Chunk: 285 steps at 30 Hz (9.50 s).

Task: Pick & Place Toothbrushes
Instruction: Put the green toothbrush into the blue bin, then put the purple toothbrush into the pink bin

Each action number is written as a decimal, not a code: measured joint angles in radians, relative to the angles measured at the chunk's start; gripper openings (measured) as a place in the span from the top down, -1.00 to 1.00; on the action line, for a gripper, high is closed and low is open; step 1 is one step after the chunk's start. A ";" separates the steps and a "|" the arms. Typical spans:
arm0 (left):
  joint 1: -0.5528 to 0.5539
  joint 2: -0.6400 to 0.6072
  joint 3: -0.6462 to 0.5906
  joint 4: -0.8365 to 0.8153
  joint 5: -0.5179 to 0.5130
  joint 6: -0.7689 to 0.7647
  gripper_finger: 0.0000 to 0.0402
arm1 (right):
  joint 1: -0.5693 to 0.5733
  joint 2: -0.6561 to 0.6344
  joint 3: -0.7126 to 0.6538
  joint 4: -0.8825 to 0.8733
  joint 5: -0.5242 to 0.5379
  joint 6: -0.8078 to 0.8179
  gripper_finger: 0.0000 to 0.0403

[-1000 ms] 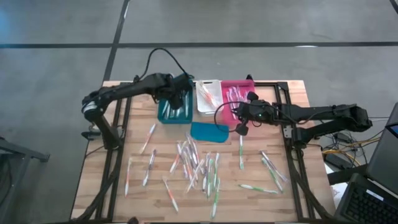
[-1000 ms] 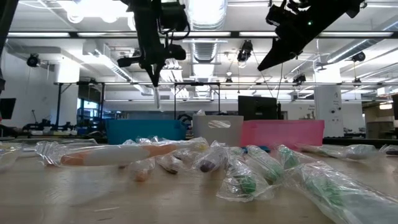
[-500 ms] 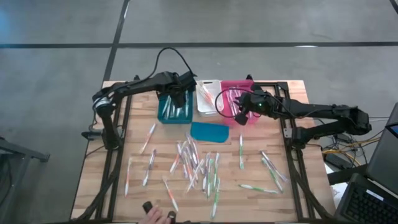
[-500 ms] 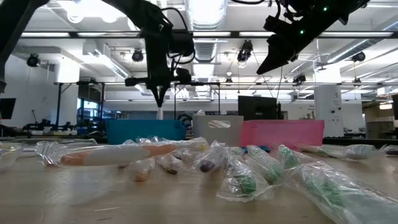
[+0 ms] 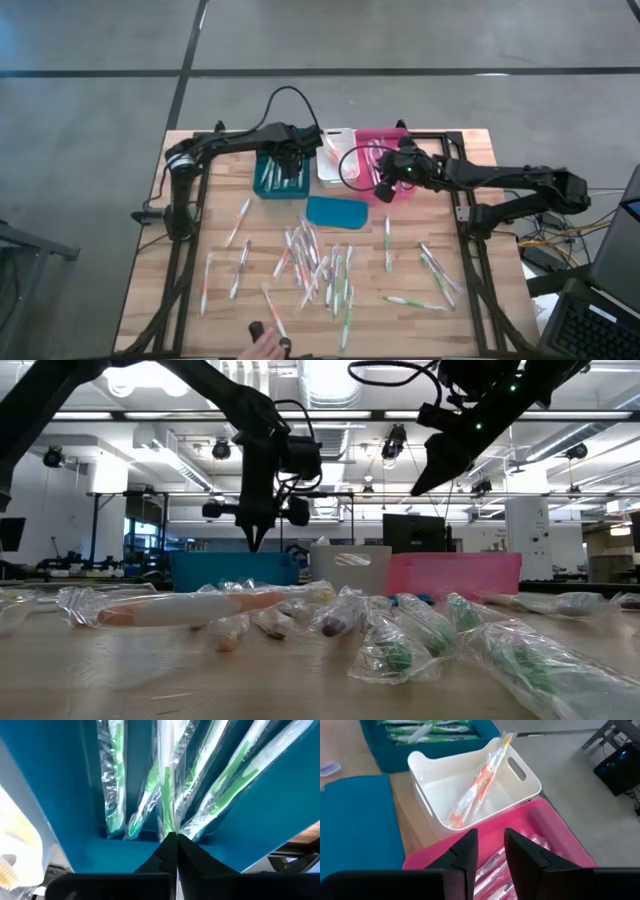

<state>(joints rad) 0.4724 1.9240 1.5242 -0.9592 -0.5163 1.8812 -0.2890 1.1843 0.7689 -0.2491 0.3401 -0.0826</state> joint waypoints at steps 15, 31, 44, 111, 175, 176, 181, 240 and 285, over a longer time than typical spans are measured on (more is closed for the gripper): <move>-0.023 0.011 0.000 0.022 0.005 -0.049 0.74 | 0.000 0.024 0.000 -0.001 0.000 0.000 0.73; -0.064 -0.036 0.009 0.025 -0.003 -0.514 0.60 | 0.000 0.023 0.000 -0.001 0.000 -0.006 0.50; -0.078 -0.065 0.009 -0.038 -0.218 -1.140 0.59 | 0.000 0.022 0.008 0.000 0.000 -0.001 0.38; -0.396 -0.916 -1.026 1.493 0.494 -1.876 0.84 | 0.147 0.028 0.164 0.126 -0.182 0.110 0.63; -0.804 -1.023 -1.021 1.150 0.335 -1.945 0.90 | 0.752 0.243 0.089 0.167 0.172 -0.224 0.80; -0.804 -1.023 -1.021 1.150 0.335 -1.945 0.91 | 0.750 0.271 0.106 0.166 0.172 -0.253 0.75; -0.804 -1.023 -1.021 1.145 0.335 -1.940 0.90 | 0.751 0.396 0.222 0.141 0.175 -0.405 0.48; -0.804 -1.023 -1.022 1.137 0.336 -1.941 0.90 | 0.720 0.854 0.550 -0.126 0.017 -0.495 0.37; -0.804 -1.023 -1.022 1.129 0.336 -1.941 0.90 | 0.693 0.916 0.571 -0.107 -0.117 -0.361 0.78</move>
<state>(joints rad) -0.3315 0.9012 0.5026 0.1693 -0.1802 -0.0597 0.4042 2.1006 1.3404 -0.3565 0.2234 -0.4439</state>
